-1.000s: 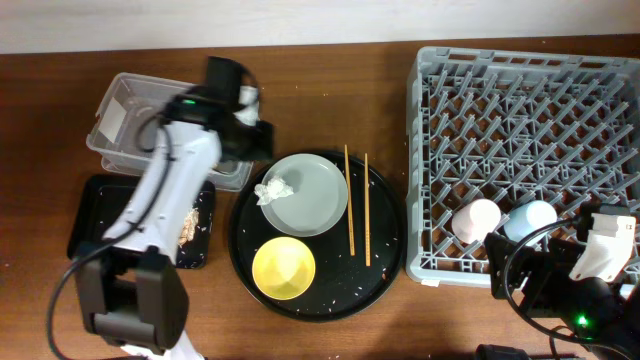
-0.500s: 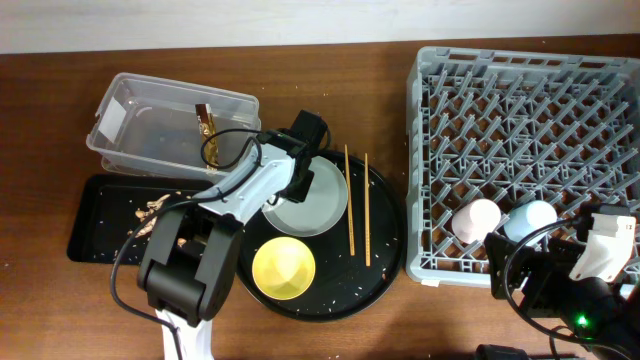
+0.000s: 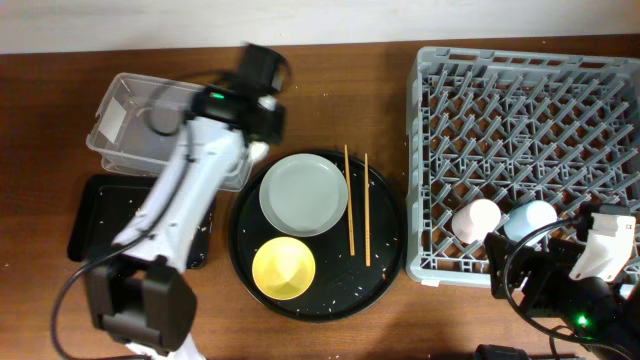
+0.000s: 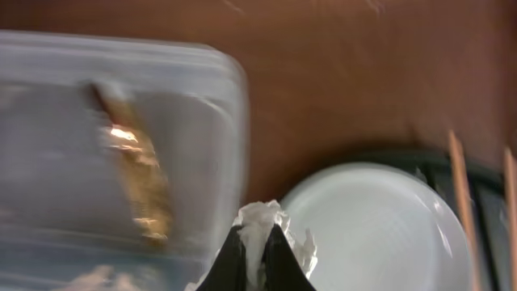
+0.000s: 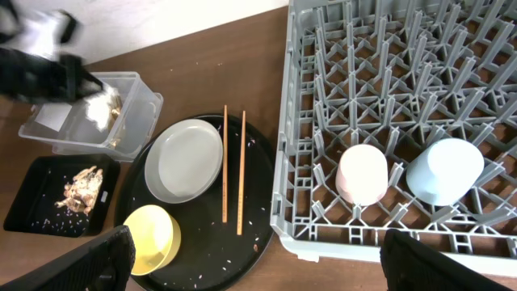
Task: Sort waste into correct bins and load items into the dishwasher rack
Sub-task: 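Pick the white tissue off the plate and drop it in the clear bin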
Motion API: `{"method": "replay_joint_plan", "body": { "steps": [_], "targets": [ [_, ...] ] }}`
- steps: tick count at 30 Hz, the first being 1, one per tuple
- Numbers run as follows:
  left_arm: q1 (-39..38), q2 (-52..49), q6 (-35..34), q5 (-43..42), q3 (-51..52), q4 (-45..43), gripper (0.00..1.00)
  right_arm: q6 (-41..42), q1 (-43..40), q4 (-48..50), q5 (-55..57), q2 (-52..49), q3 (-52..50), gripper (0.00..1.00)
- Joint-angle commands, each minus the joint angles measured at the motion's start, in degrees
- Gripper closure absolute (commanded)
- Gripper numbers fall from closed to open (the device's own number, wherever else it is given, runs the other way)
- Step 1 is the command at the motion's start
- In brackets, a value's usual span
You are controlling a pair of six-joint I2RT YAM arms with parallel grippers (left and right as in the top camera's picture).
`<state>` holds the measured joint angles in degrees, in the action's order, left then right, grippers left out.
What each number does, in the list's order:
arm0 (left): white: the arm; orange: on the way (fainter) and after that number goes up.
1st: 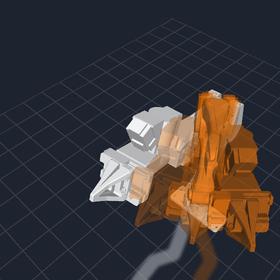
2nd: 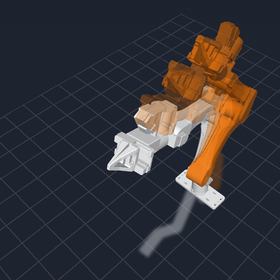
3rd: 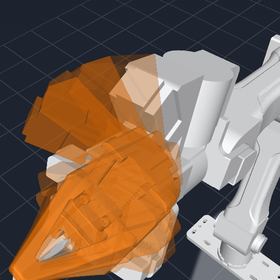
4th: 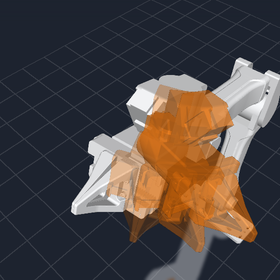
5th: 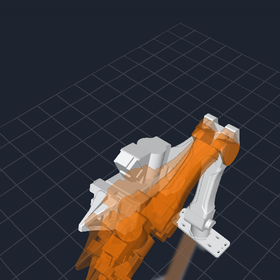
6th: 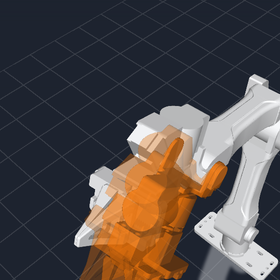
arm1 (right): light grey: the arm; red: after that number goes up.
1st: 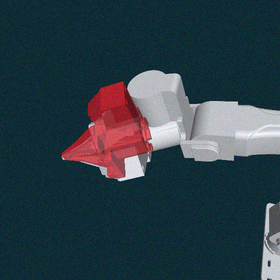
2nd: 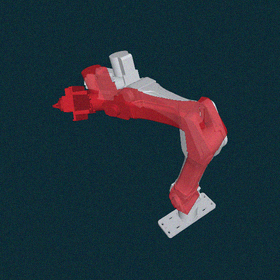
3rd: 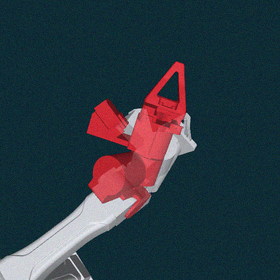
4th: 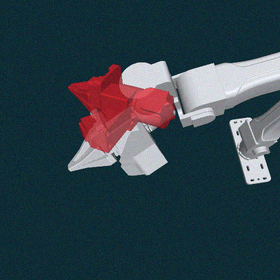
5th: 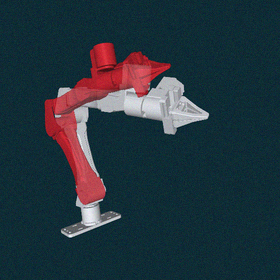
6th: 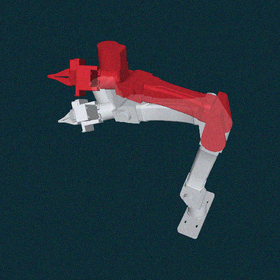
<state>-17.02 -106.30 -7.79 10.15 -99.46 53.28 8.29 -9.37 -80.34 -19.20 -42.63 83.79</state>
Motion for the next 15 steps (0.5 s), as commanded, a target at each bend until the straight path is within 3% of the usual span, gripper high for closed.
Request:
{"method": "replay_joint_plan", "body": {
  "steps": [1,2,3,4,5,10,15],
  "targets": [
    [6.86,-2.80,-0.72,1.20,0.09,-2.49,0.99,-0.55,0.42,0.17,-0.31,-0.04,0.26,0.02],
    [7.82,-3.52,-0.70,1.05,0.09,-3.13,0.82,-0.55,0.42,0.17,-0.31,-0.04,0.26,0.02],
    [8.57,-3.96,-0.70,0.96,0.09,-3.30,0.38,-0.55,0.42,0.17,-0.31,-0.04,0.26,0.02],
    [9.16,-3.98,-0.66,0.26,0.04,-3.04,0.13,-0.55,0.42,0.17,-0.31,-0.04,0.26,0.02],
    [9.33,-3.43,-0.26,-0.61,-0.55,-1.88,0.01,-0.55,0.42,0.17,-0.31,-0.04,0.26,0.02],
    [8.55,3.54,-0.28,-5.11,-8.76,11.76,0.01,-0.55,0.42,0.17,-0.31,-0.04,0.26,0.02],
    [4.55,14.01,-0.28,-7.85,-9.81,23.69,0.01,-0.55,0.42,0.17,-0.31,-0.04,0.26,0.02]
  ]
}}
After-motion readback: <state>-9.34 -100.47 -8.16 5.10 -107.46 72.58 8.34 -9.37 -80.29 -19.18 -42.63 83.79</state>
